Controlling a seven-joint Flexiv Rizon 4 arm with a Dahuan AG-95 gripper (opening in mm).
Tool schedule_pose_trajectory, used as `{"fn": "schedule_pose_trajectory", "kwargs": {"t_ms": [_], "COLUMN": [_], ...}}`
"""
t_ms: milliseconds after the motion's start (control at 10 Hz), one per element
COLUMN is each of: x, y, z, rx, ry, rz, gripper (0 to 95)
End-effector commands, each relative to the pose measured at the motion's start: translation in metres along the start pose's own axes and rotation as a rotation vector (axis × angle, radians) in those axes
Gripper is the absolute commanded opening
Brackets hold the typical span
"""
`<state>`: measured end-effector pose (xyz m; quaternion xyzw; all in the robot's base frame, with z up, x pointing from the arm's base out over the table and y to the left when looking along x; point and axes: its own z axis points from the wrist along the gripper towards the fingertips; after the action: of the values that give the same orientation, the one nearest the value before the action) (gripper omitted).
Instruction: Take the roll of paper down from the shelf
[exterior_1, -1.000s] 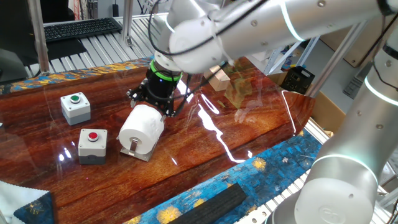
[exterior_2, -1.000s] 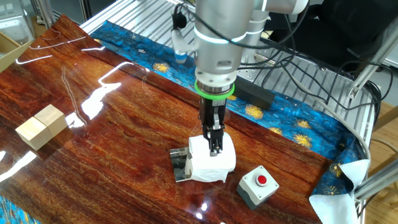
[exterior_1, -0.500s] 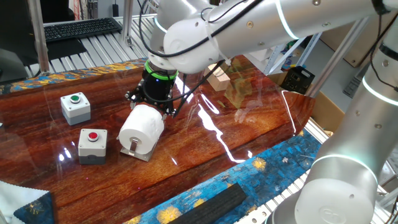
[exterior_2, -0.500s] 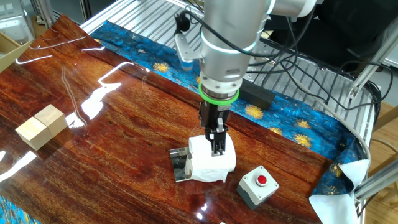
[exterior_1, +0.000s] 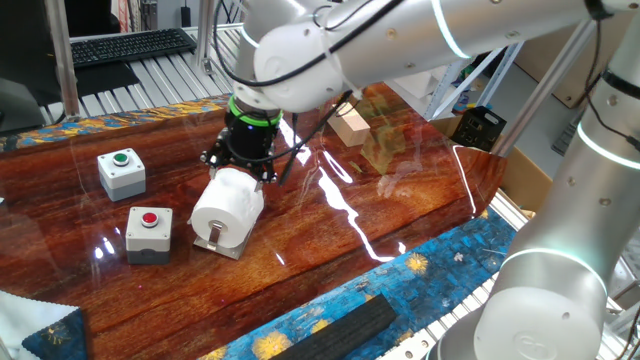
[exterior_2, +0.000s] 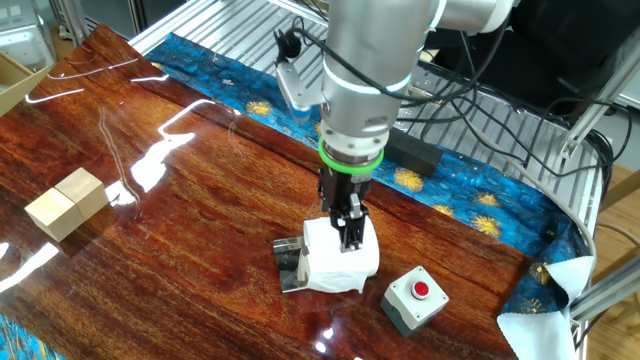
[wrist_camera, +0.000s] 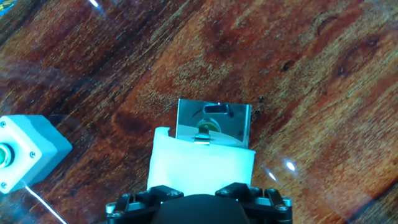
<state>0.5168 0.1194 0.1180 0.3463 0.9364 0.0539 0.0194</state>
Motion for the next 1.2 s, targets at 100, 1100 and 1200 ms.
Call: {"fn": "schedule_pose_trajectory", "kwargs": {"t_ms": [100,1100,1200], "x": [-0.001,0.0,0.0], "y": [0.004,0.008,0.009], "z": [0.004,0.019,0.023], "rx": [0.019,0.071,0.079], "ry": [-0.004,-0.051,-0.058], "rz": [0.03,0.107,0.111], "gripper": [76.0,95.0,95.0]}}
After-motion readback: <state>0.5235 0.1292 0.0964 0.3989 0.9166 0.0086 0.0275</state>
